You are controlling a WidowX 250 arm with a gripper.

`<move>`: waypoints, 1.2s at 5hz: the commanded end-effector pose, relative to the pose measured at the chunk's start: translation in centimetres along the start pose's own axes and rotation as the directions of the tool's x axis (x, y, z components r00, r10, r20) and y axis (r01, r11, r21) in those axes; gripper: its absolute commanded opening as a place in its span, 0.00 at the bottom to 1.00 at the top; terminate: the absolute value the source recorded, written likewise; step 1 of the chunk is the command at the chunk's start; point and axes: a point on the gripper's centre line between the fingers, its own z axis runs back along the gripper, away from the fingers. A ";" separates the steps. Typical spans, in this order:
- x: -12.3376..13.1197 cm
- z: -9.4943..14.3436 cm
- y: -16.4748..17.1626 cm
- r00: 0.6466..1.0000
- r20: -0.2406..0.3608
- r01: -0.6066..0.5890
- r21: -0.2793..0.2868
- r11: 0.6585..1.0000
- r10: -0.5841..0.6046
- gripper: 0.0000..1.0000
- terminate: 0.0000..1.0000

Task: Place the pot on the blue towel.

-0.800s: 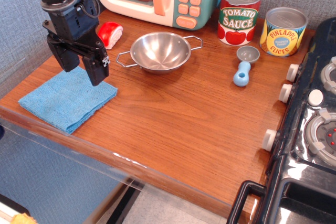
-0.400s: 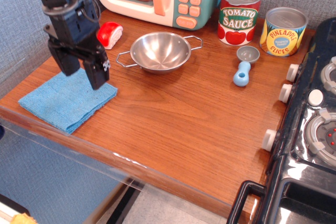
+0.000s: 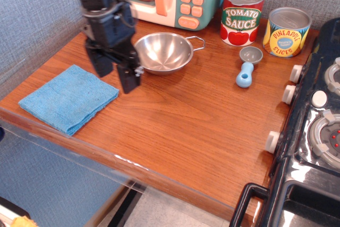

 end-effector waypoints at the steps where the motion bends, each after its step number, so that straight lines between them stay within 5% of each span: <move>1: 6.7 2.0 -1.4 0.988 0.091 0.116 0.074 0.990 -0.123 1.00 0.00; 3: 11.0 1.0 0.0 0.993 0.097 0.068 0.059 0.996 -0.074 1.00 0.00; 6: 9.0 -4.2 0.4 0.999 -0.025 -0.029 -0.059 0.998 0.028 1.00 0.00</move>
